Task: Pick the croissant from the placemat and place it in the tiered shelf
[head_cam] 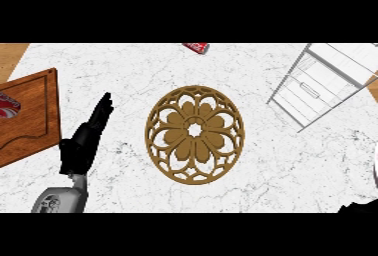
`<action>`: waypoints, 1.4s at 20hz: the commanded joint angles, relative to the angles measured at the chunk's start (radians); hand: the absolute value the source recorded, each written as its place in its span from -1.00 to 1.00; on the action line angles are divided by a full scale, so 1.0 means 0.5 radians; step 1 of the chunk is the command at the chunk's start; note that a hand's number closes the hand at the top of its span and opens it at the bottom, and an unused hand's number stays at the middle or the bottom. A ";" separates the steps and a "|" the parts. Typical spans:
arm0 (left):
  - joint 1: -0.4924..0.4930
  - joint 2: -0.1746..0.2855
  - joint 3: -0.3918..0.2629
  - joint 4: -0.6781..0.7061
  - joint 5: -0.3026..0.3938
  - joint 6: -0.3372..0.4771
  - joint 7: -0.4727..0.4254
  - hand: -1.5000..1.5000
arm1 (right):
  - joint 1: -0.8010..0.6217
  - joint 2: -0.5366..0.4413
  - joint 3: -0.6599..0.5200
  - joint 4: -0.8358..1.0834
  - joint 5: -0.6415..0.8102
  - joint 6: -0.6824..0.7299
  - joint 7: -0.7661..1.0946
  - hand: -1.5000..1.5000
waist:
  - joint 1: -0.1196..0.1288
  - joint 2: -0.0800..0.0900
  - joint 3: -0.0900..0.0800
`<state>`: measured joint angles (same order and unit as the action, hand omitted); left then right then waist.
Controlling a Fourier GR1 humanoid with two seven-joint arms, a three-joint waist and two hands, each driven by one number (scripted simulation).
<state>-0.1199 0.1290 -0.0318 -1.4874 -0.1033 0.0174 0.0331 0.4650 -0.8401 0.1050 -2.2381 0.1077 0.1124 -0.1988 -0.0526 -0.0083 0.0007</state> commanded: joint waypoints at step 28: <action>-0.145 -0.086 -0.014 0.172 -0.053 -0.033 -0.084 0.00 | -0.954 -0.444 -1.435 0.562 -1.053 0.037 0.800 1.00 | 0.122 0.021 -0.002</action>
<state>-0.1796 0.0911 -0.0454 -1.4275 -0.1280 0.0035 0.0093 0.0796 -1.0634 -0.6643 -2.0267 -0.4681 0.1481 0.2072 0.0102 0.0023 -0.0010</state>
